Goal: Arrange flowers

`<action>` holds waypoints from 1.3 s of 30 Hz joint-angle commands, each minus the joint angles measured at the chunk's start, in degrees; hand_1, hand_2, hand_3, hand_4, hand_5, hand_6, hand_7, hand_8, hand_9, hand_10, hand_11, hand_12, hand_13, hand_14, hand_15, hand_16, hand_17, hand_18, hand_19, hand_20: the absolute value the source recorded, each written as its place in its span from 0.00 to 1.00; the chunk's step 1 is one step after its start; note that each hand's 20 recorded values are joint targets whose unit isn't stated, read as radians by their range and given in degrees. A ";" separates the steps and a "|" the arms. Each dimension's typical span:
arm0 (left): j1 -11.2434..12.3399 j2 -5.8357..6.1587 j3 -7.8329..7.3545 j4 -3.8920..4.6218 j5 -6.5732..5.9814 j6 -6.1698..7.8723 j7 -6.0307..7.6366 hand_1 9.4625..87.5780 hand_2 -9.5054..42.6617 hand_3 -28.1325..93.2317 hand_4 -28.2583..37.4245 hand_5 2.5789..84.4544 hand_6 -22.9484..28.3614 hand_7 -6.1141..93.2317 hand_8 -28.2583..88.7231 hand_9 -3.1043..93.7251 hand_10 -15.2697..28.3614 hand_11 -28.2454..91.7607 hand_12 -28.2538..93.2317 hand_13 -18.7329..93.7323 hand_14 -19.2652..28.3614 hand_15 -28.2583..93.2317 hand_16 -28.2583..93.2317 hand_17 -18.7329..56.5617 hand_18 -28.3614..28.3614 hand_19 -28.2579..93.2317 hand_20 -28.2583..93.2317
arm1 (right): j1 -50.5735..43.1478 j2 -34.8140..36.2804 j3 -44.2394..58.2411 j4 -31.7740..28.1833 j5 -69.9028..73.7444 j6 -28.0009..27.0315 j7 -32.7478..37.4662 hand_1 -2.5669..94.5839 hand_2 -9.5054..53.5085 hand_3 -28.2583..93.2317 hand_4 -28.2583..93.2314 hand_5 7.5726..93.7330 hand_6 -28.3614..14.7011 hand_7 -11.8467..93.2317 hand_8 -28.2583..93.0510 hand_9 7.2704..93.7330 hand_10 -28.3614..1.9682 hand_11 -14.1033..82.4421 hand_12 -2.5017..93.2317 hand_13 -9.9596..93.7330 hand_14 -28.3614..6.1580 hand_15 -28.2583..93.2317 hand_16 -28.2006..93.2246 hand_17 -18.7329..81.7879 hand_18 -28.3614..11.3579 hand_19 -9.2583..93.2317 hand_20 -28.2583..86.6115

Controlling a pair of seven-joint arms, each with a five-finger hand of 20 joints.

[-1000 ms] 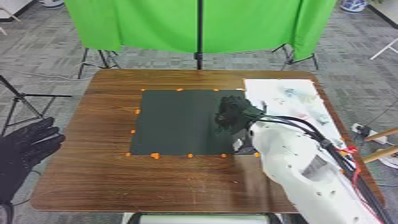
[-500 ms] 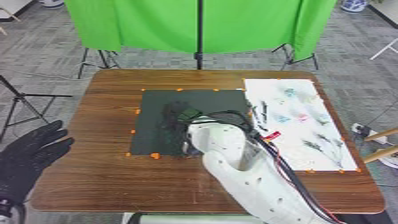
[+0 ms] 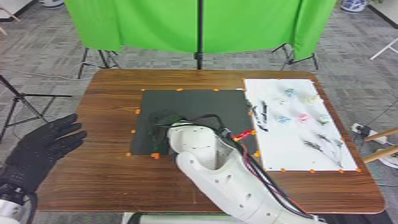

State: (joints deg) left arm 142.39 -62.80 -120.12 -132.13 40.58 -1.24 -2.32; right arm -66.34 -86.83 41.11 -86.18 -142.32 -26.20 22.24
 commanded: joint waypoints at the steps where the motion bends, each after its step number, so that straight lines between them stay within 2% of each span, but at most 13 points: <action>1: -0.68 -0.08 0.57 0.70 0.11 -1.12 -1.26 0.26 0.22 0.80 0.07 0.45 0.52 0.26 0.15 0.39 0.59 0.44 0.37 0.42 0.71 0.54 0.21 0.18 0.88 0.65 0.24 | -0.30 -0.67 -0.58 0.32 -2.55 -1.86 0.05 0.34 0.18 1.00 0.14 1.00 0.56 0.55 0.09 1.00 0.68 0.67 0.33 0.95 0.70 0.84 0.44 0.63 0.24 1.00 0.53; 4: -1.08 -0.04 0.83 0.82 0.13 -0.99 -1.44 0.26 0.22 0.80 0.07 0.45 0.52 0.26 0.15 0.39 0.59 0.44 0.37 0.42 0.70 0.54 0.21 0.18 0.88 0.65 0.24 | -1.42 -0.99 -0.86 0.26 -2.97 -2.57 0.43 0.34 0.17 1.00 0.14 1.00 0.57 0.55 0.09 1.00 0.69 0.67 0.32 0.95 0.70 0.84 0.44 0.63 0.24 1.00 0.53; 7: -2.19 0.08 1.20 1.20 0.13 -2.03 -2.58 0.26 0.22 0.80 0.07 0.45 0.52 0.26 0.15 0.39 0.59 0.44 0.37 0.42 0.70 0.54 0.21 0.18 0.88 0.65 0.24 | -2.60 -1.50 -0.81 0.81 -4.41 -3.06 0.83 0.34 0.17 1.00 0.12 1.00 0.58 0.54 0.08 1.00 0.69 0.67 0.33 0.95 0.71 0.84 0.44 0.63 0.24 1.00 0.54; 10: -2.72 0.31 1.40 1.41 0.12 -2.09 -2.80 0.26 0.22 0.80 0.07 0.45 0.52 0.26 0.15 0.39 0.59 0.44 0.37 0.42 0.70 0.53 0.21 0.18 0.88 0.65 0.24 | -3.19 -2.14 -0.44 1.33 -3.61 -2.78 1.53 0.34 0.17 0.99 0.11 1.00 0.57 0.53 0.08 1.00 0.69 0.66 0.32 0.95 0.71 0.84 0.44 0.63 0.24 1.00 0.53; 12: -3.19 0.56 1.59 1.64 0.15 -2.07 -3.17 0.26 0.22 0.80 0.07 0.45 0.52 0.26 0.15 0.39 0.59 0.44 0.37 0.42 0.70 0.53 0.21 0.18 0.89 0.65 0.24 | -3.39 -2.31 -0.23 1.71 -3.76 -1.22 1.32 0.36 0.10 0.98 0.10 0.95 0.60 0.63 0.13 1.00 0.68 0.67 0.29 0.99 0.71 0.78 0.46 0.65 0.21 1.00 0.48; 14: -3.33 0.67 1.61 1.73 0.08 -2.25 -3.54 0.26 0.22 0.80 0.07 0.45 0.52 0.25 0.15 0.39 0.59 0.44 0.37 0.42 0.70 0.53 0.21 0.18 0.88 0.65 0.24 | -3.47 -2.39 -0.20 2.01 -3.17 0.82 1.59 0.37 0.08 0.97 0.08 0.93 0.63 0.68 0.09 1.00 0.68 0.67 0.27 1.00 0.71 0.77 0.47 0.66 0.20 1.00 0.46; 21: -3.74 0.79 1.92 1.88 0.07 -2.43 -3.90 0.26 0.22 0.80 0.07 0.45 0.52 0.25 0.16 0.40 0.59 0.44 0.37 0.42 0.70 0.53 0.21 0.18 0.89 0.65 0.24 | -3.36 -2.98 1.30 2.52 -0.27 4.16 3.71 0.32 0.10 0.95 0.03 0.93 0.67 0.69 0.07 1.00 0.69 0.67 0.26 1.00 0.70 0.77 0.46 0.67 0.19 1.00 0.47; 30: -1.27 -0.41 0.93 0.97 0.25 -1.77 -1.78 0.26 0.22 0.80 0.07 0.45 0.52 0.25 0.16 0.40 0.60 0.44 0.37 0.42 0.71 0.54 0.21 0.18 0.89 0.65 0.24 | -0.95 -0.34 1.30 -0.30 -1.74 3.29 2.43 0.25 0.11 0.93 0.01 0.91 0.68 0.69 0.09 1.00 0.68 0.65 0.27 1.00 0.70 0.77 0.46 0.67 0.19 1.00 0.48; 34: 0.47 -1.10 0.62 0.33 0.22 -0.86 -0.34 0.26 0.22 0.80 0.07 0.45 0.53 0.25 0.16 0.40 0.60 0.44 0.37 0.42 0.71 0.54 0.21 0.18 0.89 0.65 0.24 | 0.04 1.68 2.20 -3.65 -1.39 1.86 0.20 0.19 0.12 0.91 0.01 0.91 0.68 0.69 0.10 1.00 0.68 0.65 0.27 1.00 0.70 0.77 0.46 0.66 0.18 1.00 0.48; 39: 1.76 -2.43 0.17 -0.20 0.43 -0.72 0.93 0.26 0.22 0.80 0.07 0.45 0.53 0.25 0.16 0.40 0.60 0.44 0.37 0.42 0.72 0.54 0.21 0.18 0.89 0.65 0.24 | 0.75 6.94 7.85 -10.81 4.83 -0.95 -0.06 0.13 0.20 0.87 0.00 0.90 0.67 0.68 0.10 1.00 0.68 0.63 0.28 0.99 0.69 0.76 0.47 0.65 0.18 1.00 0.47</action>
State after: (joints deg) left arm 141.41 -63.01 -119.42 -131.61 40.67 -2.80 -2.88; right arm -67.84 -85.74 42.58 -89.10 -142.93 -24.11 23.16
